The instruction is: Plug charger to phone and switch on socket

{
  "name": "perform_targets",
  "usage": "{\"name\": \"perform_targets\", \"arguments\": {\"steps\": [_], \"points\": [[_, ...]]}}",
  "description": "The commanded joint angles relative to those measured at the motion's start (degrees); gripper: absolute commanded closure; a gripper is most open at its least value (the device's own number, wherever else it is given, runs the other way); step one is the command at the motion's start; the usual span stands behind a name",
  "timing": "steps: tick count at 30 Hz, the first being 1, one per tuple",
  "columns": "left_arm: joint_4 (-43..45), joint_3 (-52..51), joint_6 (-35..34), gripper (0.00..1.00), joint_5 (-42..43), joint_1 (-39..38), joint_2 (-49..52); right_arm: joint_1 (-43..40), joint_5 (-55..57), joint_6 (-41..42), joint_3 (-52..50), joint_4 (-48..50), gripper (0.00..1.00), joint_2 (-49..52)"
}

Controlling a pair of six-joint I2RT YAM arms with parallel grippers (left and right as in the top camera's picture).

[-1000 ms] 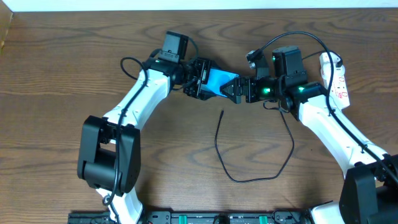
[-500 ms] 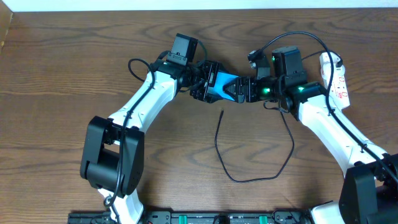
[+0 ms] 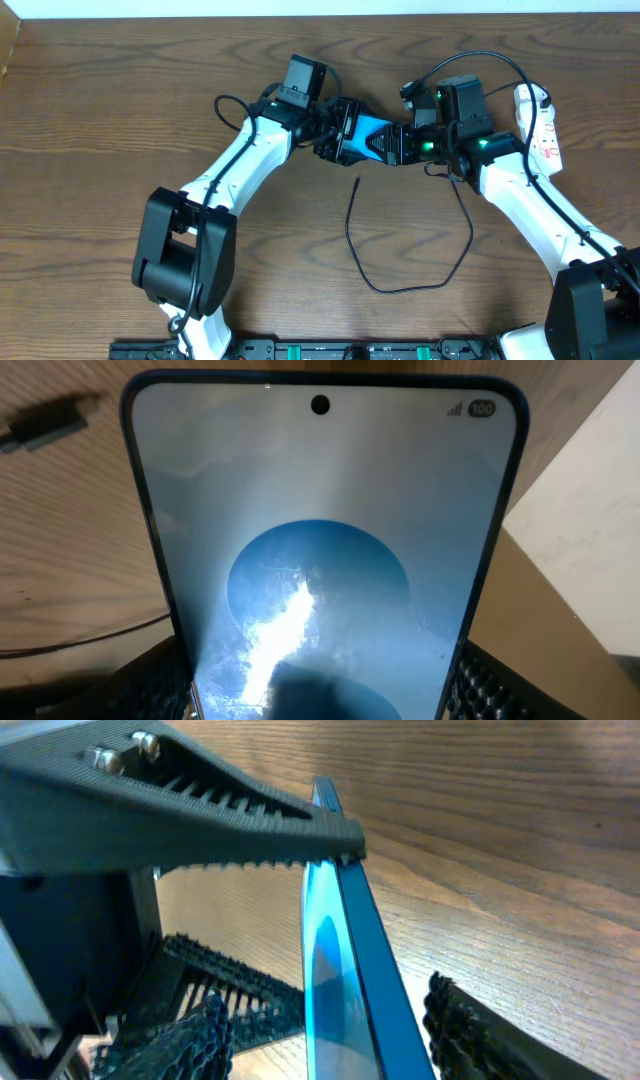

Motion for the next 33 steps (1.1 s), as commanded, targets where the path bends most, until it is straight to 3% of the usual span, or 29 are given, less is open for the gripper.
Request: {"name": "perform_targets", "arguments": {"steps": [1, 14, 16, 18, 21, 23, 28, 33], "points": [[0.44, 0.70, -0.55, 0.93, 0.74, 0.00, -1.68, 0.90, 1.53, -0.11, 1.03, -0.48, 0.43, 0.63], [0.44, 0.70, -0.52, 0.93, 0.74, 0.00, -1.68, 0.81, -0.83, -0.13, 1.03, -0.35, 0.99, 0.63], [0.44, 0.70, -0.52, 0.74, 0.76, 0.02, -1.68, 0.55, -2.64, -0.33, 1.03, 0.02, 0.99, 0.63], [0.42, 0.70, -0.52, 0.35, 0.98, 0.11, -1.68, -0.02, -3.04, -0.31, 1.03, 0.26, 0.99, 0.61], [0.44, 0.70, -0.13, 0.09, 3.54, 0.57, -1.68, -1.95, -1.68, -0.31, 1.03, 0.20, 0.99, 0.59], [0.46, 0.70, 0.87, 0.03, 6.03, 1.20, -1.68, -3.87, -0.76, -0.28, 1.03, 0.15, 0.99, 0.59], [3.32, 0.70, 4.72, 0.00, 12.09, 3.61, -1.73, -11.43, -0.66, 3.19, 1.03, 0.68, 0.99, 0.59], [10.32, 0.70, 5.14, 0.00, 12.57, 4.20, -1.73, -17.90, -0.92, 21.07, 1.03, 1.99, 0.99, 0.59]]}}
